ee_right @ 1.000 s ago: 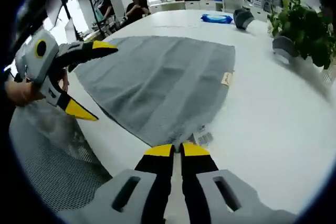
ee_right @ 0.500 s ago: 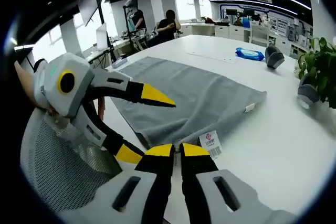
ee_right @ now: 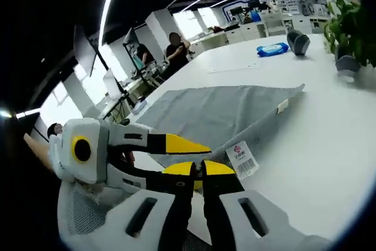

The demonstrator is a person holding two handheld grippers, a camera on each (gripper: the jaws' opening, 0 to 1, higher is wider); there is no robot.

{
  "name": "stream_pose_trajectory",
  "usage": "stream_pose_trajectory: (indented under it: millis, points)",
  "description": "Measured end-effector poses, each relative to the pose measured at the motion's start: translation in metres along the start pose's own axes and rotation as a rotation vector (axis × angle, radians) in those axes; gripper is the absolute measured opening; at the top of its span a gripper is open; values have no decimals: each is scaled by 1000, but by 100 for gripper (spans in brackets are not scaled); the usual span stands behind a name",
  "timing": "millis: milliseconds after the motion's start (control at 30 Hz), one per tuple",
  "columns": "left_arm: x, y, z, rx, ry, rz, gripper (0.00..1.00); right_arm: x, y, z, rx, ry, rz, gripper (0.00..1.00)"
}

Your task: Fold the towel on the table until its edges align and the towel forms a compact rectangular stack.

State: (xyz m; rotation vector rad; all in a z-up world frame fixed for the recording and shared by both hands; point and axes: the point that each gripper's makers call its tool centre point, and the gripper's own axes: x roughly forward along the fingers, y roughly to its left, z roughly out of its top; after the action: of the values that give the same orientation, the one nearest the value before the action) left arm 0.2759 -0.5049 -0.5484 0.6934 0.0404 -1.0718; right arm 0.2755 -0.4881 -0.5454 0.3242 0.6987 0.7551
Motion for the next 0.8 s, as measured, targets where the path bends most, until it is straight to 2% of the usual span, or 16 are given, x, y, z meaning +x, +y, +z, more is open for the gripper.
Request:
stream_pose_trajectory:
  millis: [233,333,533,600,667,767,800]
  points:
    - [0,1,-7,13,36,-5,7,3,-5,-1,140,-21,26,2]
    - [-1,1,-9,6,46,-4,6,4,-4,-2,131,-13,40,4]
    - [-4,8,-17,-90,66,5,4,-2,-11,2,135,7,68,5]
    - [-5,11,-21,-129,74,13,4,-7,-26,7,114,42,55,6]
    - [-5,13,-24,-144,80,17,4,-14,-54,17,73,68,-22,6]
    - [-5,15,-25,-156,85,23,4,-19,-93,41,72,58,-115,6]
    - [-5,15,-25,-165,85,23,4,-20,-107,53,77,29,-150,6]
